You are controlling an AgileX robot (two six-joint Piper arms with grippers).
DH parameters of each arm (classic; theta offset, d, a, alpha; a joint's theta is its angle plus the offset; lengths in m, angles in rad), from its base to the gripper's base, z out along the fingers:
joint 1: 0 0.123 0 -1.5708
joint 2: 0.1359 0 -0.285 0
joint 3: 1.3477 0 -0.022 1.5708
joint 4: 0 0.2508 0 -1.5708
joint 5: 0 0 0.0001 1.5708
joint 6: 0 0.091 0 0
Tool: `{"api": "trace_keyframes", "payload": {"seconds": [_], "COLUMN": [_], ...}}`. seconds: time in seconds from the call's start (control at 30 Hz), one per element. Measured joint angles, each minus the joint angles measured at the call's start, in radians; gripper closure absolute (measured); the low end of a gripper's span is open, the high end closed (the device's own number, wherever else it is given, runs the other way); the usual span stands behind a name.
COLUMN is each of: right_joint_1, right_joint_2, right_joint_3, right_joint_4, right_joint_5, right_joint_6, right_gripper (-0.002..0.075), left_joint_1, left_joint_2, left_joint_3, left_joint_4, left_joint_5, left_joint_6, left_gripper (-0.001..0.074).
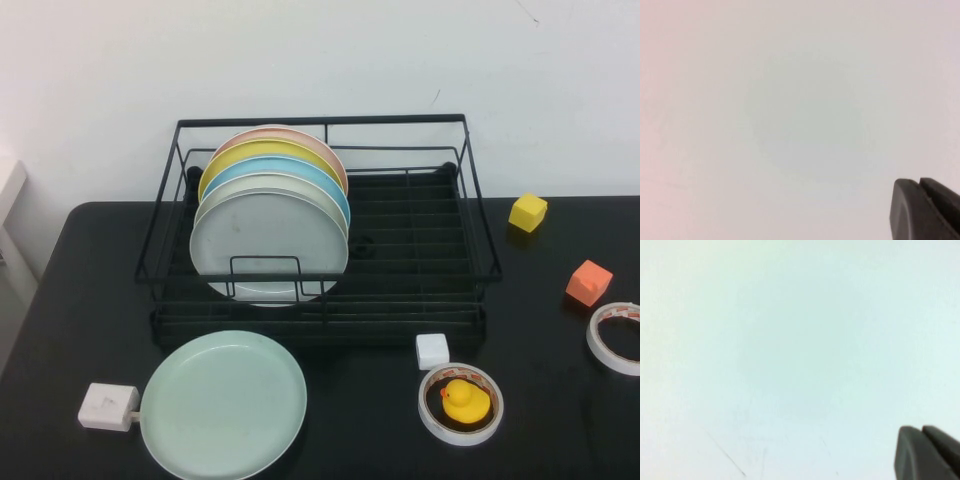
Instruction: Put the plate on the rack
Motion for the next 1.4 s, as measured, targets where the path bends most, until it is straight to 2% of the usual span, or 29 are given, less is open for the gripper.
{"api": "trace_keyframes", "payload": {"seconds": [0.1, 0.2, 0.27, 0.37, 0.53, 0.67, 0.83, 1.03, 1.17, 1.3, 1.4], "right_joint_1": [0.000, 0.000, 0.000, 0.000, 0.000, 0.000, 0.000, 0.000, 0.000, 0.000, 0.000], "right_joint_2": [0.000, 0.000, 0.000, 0.000, 0.101, 0.251, 0.425, 0.608, 0.697, 0.760, 0.793], "right_joint_3": [0.000, -0.003, -0.037, -0.153, -0.384, -0.505, -0.546, -0.546, -0.539, -0.514, -0.498], "right_joint_4": [0.025, 0.031, 0.031, 0.029, 0.028, 0.034, 0.116, 0.343, 0.488, 0.607, 0.661], "right_joint_5": [-0.022, -0.021, 0.062, 0.281, 0.643, 0.849, 1.013, 1.149, 1.162, 1.187, 1.220], "right_joint_6": [0.037, 0.047, 0.042, 0.004, -0.052, -0.110, -0.201, -0.444, -0.587, -0.707, -0.781], "right_gripper": [0.0728, 0.0728, 0.0728, 0.0728, 0.0728, 0.0728, 0.0728, 0.0728, 0.0728, 0.0728, 0.0728], "left_joint_1": [0.000, 0.000, 0.000, 0.000, 0.000, 0.000, 0.000, 0.000, 0.000, 0.000, 0.000], "left_joint_2": [0.000, -0.002, 0.005, 0.072, 0.318, 0.537, 0.784, 1.045, 1.197, 1.317, 1.389], "left_joint_3": [0.000, -0.058, -0.145, -0.268, -0.423, -0.493, -0.513, -0.519, -0.519, -0.523, -0.527], "left_joint_4": [0.000, -0.015, -0.038, -0.058, -0.068, -0.085, -0.180, -0.360, -0.454, -0.511, -0.549], "left_joint_5": [0.006, 0.193, 0.325, 0.468, 0.598, 0.663, 0.789, 1.000, 1.033, 0.990, 0.928], "left_joint_6": [-0.002, -0.004, 0.001, 0.038, 0.050, -0.003, -0.027, -0.030, -0.014, 0.005, 0.042], "left_gripper": [0.0736, 0.0736, 0.0737, 0.0737, 0.0736, 0.0737, 0.0736, 0.0736, 0.0736, 0.0731, 0.0662]}}
